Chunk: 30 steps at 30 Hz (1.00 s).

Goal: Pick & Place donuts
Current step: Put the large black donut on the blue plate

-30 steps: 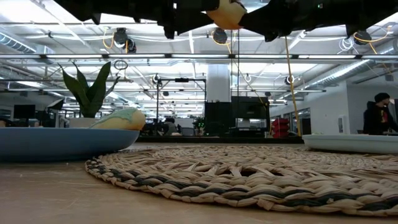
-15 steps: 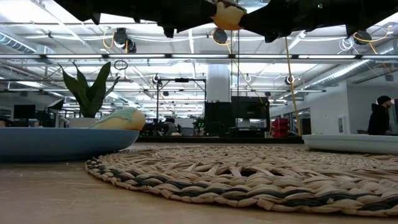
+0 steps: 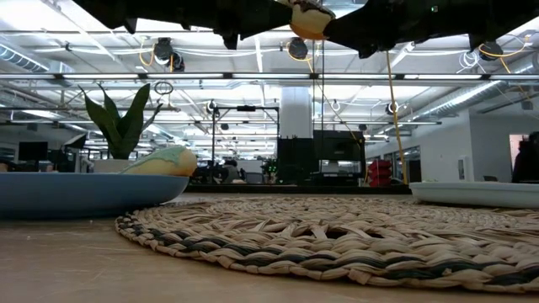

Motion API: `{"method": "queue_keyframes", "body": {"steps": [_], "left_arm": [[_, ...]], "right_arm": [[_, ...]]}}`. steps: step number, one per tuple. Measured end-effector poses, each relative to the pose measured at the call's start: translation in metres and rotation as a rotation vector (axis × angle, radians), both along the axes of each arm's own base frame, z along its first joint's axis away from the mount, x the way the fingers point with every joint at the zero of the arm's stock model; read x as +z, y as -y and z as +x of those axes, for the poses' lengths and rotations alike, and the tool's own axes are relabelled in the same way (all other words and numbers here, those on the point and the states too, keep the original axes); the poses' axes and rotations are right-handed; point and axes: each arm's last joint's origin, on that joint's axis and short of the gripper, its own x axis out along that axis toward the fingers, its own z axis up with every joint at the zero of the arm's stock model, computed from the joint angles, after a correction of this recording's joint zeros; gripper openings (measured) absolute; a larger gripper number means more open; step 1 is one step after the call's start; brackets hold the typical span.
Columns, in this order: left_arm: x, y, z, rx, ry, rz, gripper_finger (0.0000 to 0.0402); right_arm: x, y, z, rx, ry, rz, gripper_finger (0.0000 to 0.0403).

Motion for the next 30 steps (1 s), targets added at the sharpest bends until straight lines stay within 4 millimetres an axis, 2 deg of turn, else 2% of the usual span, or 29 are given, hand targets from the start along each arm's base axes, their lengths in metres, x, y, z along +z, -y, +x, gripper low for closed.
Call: {"method": "queue_keyframes", "body": {"steps": [6,9,13,16,19,24,30], "left_arm": [[0.002,0.000,0.000,-0.002,0.024,-0.001,0.0031],[0.005,0.000,-0.002,-0.003,0.023,0.017,0.0018],[0.018,0.000,-0.010,-0.001,0.042,0.034,0.0011],[0.028,0.003,-0.022,0.014,0.005,0.041,0.0024],[0.034,0.008,-0.037,0.044,-0.069,0.021,0.0020],[0.029,0.023,-0.064,0.090,-0.260,-0.073,0.0011],[0.018,0.057,-0.097,0.138,-0.324,-0.192,0.0008]], "right_arm": [[-0.001,0.000,0.000,-0.001,-0.011,0.012,0.0152],[0.002,-0.001,-0.003,0.003,-0.008,0.023,0.0194],[0.007,-0.003,-0.012,0.015,-0.031,0.017,0.0230],[0.012,-0.001,-0.023,0.014,-0.052,0.012,0.0243],[0.017,0.000,-0.035,0.009,-0.076,0.023,0.0246],[0.027,0.003,-0.054,0.003,-0.079,0.060,0.0241],[0.034,0.005,-0.069,0.000,-0.067,0.078,0.0238]]}}
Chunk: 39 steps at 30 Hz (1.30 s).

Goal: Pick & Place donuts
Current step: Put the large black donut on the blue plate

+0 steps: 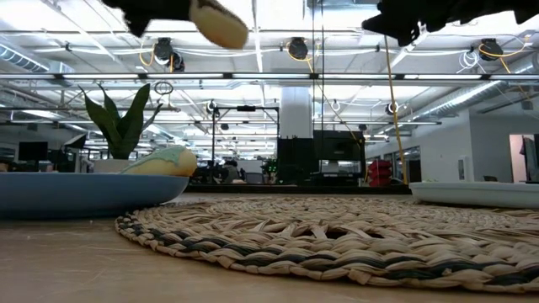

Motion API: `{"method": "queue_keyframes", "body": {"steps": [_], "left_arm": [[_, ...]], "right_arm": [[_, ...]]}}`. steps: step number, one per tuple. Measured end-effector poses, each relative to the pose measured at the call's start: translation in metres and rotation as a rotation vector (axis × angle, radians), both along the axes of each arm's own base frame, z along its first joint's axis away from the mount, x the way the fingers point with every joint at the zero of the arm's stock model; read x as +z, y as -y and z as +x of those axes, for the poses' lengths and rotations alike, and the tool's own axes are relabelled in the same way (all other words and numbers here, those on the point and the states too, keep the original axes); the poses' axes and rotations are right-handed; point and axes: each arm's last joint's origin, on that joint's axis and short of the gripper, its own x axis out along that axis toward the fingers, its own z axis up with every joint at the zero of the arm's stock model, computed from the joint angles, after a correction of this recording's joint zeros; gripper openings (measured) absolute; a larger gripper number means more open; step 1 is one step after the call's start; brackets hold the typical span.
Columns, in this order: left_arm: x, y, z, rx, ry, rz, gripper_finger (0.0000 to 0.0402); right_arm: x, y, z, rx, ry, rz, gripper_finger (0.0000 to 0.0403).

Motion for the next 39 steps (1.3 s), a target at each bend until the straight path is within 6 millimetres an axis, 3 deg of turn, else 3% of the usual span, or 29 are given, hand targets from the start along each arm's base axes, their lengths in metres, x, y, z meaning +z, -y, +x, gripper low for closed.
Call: {"method": "queue_keyframes", "body": {"steps": [8,21,29,39], "left_arm": [[-0.036,0.046,-0.050,0.074,0.047,-0.188,0.0008],[-0.096,0.086,-0.082,0.089,-0.101,-0.481,0.0008],[-0.123,0.085,-0.091,0.236,-0.162,-0.484,0.0008],[-0.130,0.082,-0.086,0.246,-0.272,-0.491,0.0033]], "right_arm": [[0.000,0.000,0.000,0.001,0.000,-0.008,0.0238],[0.001,0.000,0.000,-0.001,0.011,0.005,0.0238],[0.003,0.000,0.000,-0.001,0.029,0.006,0.0238],[0.003,0.000,0.000,-0.001,0.033,0.008,0.0238]]}}
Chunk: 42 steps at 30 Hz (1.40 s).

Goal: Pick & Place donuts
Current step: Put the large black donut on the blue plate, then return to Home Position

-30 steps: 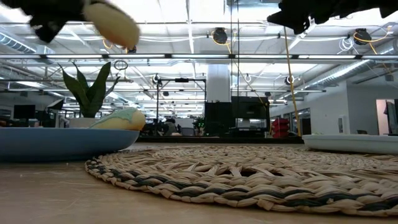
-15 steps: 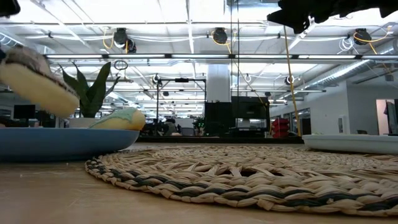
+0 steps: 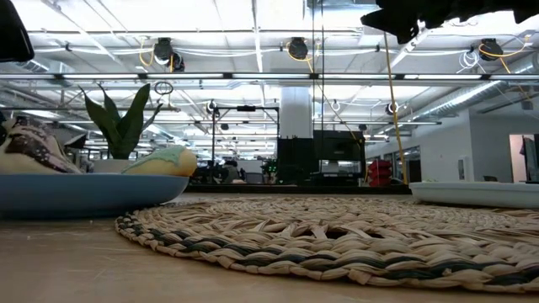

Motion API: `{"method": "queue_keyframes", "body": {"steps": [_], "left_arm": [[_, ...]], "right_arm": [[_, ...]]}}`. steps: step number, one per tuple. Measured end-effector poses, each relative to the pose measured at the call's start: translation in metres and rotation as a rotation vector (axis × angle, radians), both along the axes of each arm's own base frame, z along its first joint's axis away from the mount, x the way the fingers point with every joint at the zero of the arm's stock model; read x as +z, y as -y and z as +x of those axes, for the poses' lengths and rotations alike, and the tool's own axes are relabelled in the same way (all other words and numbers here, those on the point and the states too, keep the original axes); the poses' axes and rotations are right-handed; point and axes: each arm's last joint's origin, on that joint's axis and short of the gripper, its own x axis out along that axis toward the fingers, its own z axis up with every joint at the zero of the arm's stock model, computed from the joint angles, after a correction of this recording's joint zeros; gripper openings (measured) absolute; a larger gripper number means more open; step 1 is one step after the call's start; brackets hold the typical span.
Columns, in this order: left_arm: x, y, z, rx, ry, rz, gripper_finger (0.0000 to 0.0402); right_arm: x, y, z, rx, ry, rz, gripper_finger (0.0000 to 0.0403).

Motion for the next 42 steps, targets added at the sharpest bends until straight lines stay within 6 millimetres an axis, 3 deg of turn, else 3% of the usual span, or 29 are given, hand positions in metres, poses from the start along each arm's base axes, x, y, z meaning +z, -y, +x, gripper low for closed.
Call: {"method": "queue_keyframes", "body": {"steps": [8,20,26,32,42], "left_arm": [[0.000,-0.006,0.008,0.051,-0.013,-0.028,0.0092],[-0.002,-0.011,0.010,0.038,-0.061,-0.016,0.0253],[0.005,-0.012,0.009,0.021,-0.067,-0.055,0.0299],[0.023,-0.016,0.007,-0.067,-0.003,0.006,0.0315],[0.086,-0.044,-0.009,-0.218,0.264,0.340,0.0313]], "right_arm": [[-0.001,0.000,0.000,0.000,-0.008,-0.001,0.0238],[-0.001,0.000,0.000,0.002,-0.008,-0.003,0.0238],[-0.001,0.000,0.000,0.003,-0.009,-0.002,0.0238],[-0.001,0.000,0.000,0.003,-0.009,-0.001,0.0238],[0.001,0.000,-0.002,0.007,0.007,0.000,0.0238]]}}
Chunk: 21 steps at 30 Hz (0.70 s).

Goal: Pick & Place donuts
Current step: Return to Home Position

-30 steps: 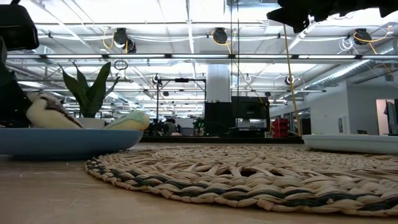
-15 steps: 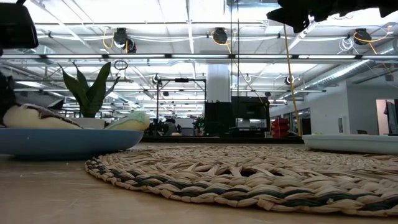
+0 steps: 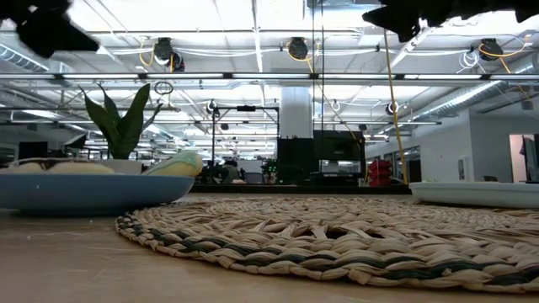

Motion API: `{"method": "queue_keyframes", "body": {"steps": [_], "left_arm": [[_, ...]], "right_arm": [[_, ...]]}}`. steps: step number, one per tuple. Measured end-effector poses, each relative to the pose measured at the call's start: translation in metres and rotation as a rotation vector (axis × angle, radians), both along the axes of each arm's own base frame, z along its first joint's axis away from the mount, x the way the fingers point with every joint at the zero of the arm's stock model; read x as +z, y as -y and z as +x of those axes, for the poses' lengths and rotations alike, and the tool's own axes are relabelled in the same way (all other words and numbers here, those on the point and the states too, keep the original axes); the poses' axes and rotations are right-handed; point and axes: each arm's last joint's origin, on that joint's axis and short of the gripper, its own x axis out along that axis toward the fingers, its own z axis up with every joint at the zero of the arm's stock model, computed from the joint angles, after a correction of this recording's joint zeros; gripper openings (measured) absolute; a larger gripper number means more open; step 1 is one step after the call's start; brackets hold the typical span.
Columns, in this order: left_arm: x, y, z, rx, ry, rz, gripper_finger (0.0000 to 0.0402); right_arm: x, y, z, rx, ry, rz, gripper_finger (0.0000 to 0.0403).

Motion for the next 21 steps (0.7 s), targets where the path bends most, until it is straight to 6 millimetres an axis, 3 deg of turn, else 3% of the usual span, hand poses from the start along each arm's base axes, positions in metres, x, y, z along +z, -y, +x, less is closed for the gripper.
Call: {"method": "queue_keyframes", "body": {"steps": [6,10,18,21], "left_arm": [[0.035,-0.031,-0.012,0.190,0.208,0.039,0.0319],[0.050,-0.055,-0.016,0.176,0.226,0.061,0.0317],[0.064,-0.091,-0.021,0.064,0.240,0.143,0.0317],[0.055,-0.100,-0.023,0.020,0.257,0.153,0.0314]], "right_arm": [[0.007,0.002,-0.016,0.000,0.025,0.005,0.0238],[0.009,0.004,-0.033,0.001,0.015,-0.005,0.0238],[0.009,0.008,-0.060,0.002,-0.007,-0.011,0.0238],[0.007,0.009,-0.068,0.010,-0.024,-0.061,0.0238]]}}
